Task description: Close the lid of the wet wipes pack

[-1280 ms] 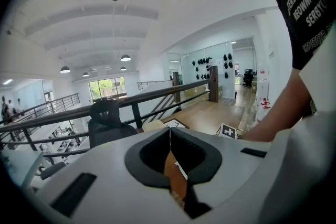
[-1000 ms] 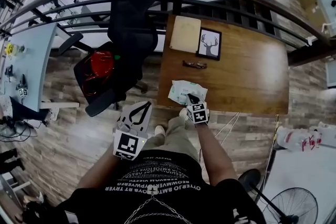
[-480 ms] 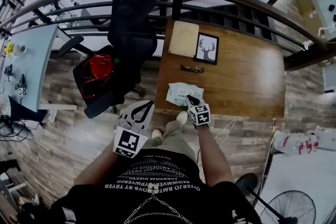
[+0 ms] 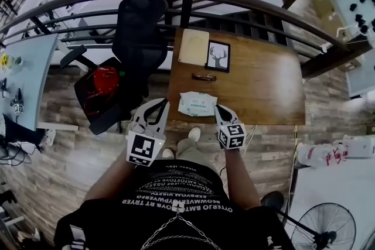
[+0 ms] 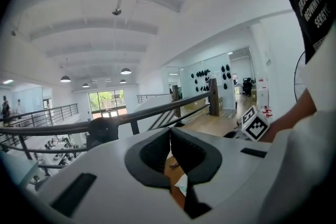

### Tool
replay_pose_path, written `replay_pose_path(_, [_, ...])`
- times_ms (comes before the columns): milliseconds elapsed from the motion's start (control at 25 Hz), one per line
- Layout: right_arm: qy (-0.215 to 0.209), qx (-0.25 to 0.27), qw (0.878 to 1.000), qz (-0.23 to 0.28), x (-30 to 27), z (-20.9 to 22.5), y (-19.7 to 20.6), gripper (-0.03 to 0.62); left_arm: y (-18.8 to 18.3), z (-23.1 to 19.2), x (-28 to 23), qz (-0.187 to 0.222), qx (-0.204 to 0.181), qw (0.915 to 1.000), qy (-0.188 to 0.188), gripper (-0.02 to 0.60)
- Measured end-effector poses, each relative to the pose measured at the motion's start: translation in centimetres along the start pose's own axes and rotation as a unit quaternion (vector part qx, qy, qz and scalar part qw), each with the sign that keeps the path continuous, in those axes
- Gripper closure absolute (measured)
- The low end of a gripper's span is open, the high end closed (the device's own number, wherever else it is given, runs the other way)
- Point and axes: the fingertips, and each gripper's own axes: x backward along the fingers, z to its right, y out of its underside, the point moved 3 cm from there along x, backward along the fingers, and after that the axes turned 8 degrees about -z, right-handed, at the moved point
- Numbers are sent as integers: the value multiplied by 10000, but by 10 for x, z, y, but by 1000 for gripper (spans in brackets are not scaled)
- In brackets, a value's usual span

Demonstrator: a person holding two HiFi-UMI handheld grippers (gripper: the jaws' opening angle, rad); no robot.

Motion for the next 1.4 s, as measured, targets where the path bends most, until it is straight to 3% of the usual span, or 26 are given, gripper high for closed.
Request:
replay_pose_path(280, [-161,512,9962,681,88,-46,-72,580,-25,3,30,374,-82,9993,14,554])
replay_pose_path(640, [164,785,9892,1224,180,-76,-105,580,-30,12,54,611,-37,9979,234,553])
replay_pose_path(1040, [73,765,9901,1172,188,-99,-92,580,-17,18,65,594,34,9976,361,554])
replay_pose_path(1400, [-179,721,9903,1175,182,-102,-96,580,-16,17,66,656,104,9975,243,554])
